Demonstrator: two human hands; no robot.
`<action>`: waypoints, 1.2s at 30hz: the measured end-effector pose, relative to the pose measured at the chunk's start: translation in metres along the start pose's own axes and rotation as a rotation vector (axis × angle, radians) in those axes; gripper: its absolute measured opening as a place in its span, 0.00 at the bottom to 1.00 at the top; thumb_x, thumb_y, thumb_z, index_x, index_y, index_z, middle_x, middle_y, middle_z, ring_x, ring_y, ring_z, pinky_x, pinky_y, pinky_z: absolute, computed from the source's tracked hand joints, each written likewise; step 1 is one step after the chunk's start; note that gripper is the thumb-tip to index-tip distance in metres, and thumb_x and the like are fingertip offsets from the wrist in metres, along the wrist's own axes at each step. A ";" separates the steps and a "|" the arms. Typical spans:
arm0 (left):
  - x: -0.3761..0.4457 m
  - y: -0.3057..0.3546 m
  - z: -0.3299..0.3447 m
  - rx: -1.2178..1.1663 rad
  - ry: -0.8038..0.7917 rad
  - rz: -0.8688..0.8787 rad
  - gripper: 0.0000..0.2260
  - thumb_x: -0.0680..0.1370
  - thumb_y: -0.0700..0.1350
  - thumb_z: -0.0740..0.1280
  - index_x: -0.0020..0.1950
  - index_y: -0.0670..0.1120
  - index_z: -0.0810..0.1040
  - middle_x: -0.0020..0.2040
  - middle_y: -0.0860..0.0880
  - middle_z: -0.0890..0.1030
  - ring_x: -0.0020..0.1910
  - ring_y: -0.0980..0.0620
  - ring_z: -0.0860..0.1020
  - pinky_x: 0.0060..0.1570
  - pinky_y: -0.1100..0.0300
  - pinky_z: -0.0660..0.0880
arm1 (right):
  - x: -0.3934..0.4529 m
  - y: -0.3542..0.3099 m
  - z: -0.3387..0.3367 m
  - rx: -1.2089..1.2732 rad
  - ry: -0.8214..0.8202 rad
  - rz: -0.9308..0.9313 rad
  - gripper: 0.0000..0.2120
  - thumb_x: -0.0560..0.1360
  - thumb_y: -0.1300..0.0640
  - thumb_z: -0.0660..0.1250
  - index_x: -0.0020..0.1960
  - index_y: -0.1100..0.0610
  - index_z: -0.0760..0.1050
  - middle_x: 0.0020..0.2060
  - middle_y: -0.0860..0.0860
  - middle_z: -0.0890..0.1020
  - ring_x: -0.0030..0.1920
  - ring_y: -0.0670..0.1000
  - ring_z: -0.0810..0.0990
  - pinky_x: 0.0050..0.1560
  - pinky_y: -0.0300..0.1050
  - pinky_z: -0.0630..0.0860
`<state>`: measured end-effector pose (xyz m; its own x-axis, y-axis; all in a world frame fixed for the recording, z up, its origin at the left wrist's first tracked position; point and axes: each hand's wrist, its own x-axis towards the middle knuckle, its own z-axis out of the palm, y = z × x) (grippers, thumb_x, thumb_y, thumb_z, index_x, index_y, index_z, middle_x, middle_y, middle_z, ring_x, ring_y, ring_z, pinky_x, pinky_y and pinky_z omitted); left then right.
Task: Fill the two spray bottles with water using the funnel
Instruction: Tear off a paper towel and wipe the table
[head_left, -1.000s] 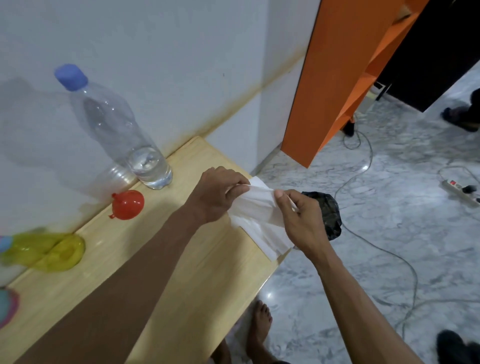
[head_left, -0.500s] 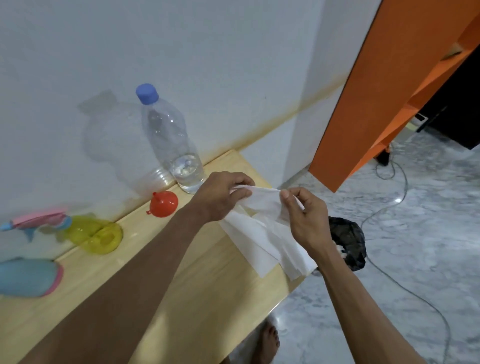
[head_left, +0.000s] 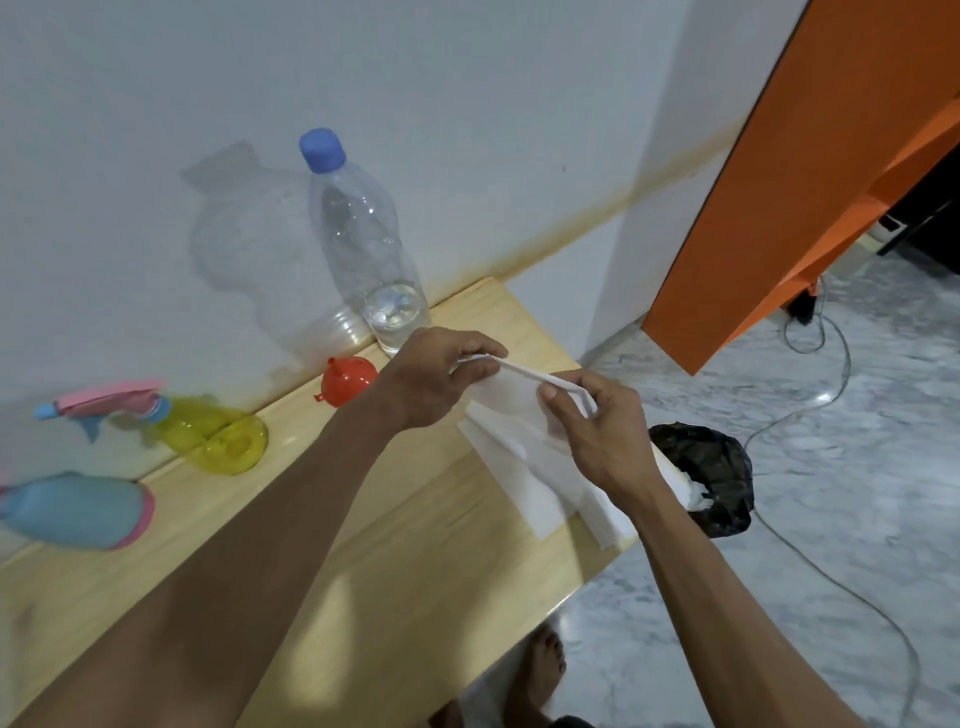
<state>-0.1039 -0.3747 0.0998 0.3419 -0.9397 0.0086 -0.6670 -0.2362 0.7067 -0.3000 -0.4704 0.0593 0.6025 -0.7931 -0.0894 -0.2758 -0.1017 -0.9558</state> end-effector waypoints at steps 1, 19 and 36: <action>-0.006 -0.004 -0.005 0.016 0.006 0.008 0.07 0.79 0.40 0.69 0.54 0.43 0.85 0.49 0.55 0.83 0.48 0.62 0.79 0.51 0.73 0.72 | 0.000 0.000 0.008 -0.001 -0.010 0.001 0.05 0.80 0.54 0.69 0.48 0.51 0.83 0.39 0.42 0.84 0.41 0.45 0.81 0.43 0.46 0.77; -0.115 -0.154 -0.059 0.134 0.027 -0.044 0.12 0.81 0.46 0.63 0.59 0.47 0.83 0.54 0.49 0.85 0.52 0.48 0.82 0.54 0.53 0.77 | -0.038 0.017 0.186 -0.171 -0.090 -0.212 0.15 0.82 0.63 0.64 0.66 0.54 0.80 0.59 0.41 0.81 0.59 0.28 0.76 0.61 0.24 0.68; -0.140 -0.218 -0.009 0.355 -0.033 0.040 0.23 0.82 0.54 0.54 0.74 0.46 0.71 0.75 0.46 0.71 0.74 0.48 0.66 0.75 0.48 0.62 | -0.076 0.069 0.251 -0.699 0.049 -0.109 0.31 0.83 0.39 0.46 0.81 0.53 0.58 0.81 0.49 0.58 0.82 0.50 0.51 0.80 0.57 0.51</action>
<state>-0.0003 -0.1892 -0.0496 0.2931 -0.9561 0.0045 -0.8698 -0.2647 0.4163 -0.1771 -0.2667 -0.0698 0.6239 -0.7811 0.0248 -0.6419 -0.5303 -0.5538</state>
